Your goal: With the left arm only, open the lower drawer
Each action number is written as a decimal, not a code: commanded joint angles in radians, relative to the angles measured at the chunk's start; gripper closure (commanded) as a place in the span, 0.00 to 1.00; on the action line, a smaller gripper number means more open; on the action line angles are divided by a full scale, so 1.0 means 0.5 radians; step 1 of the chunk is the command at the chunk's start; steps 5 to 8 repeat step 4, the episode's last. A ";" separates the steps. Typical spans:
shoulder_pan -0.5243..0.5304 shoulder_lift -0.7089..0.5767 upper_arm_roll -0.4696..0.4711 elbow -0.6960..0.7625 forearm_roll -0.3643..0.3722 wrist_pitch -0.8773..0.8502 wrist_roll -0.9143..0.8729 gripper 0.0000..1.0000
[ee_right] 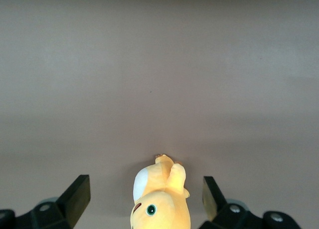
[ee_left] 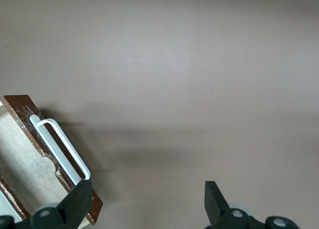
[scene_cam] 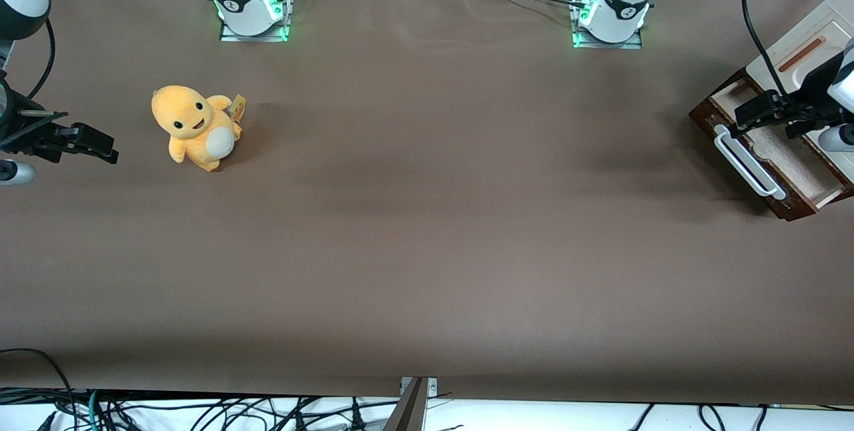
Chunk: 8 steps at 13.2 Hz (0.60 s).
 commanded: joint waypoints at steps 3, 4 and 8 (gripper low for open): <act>-0.046 -0.081 0.022 -0.090 0.057 0.016 0.057 0.00; -0.047 -0.081 0.022 -0.096 0.060 0.004 0.064 0.00; -0.047 -0.081 0.022 -0.096 0.060 0.004 0.064 0.00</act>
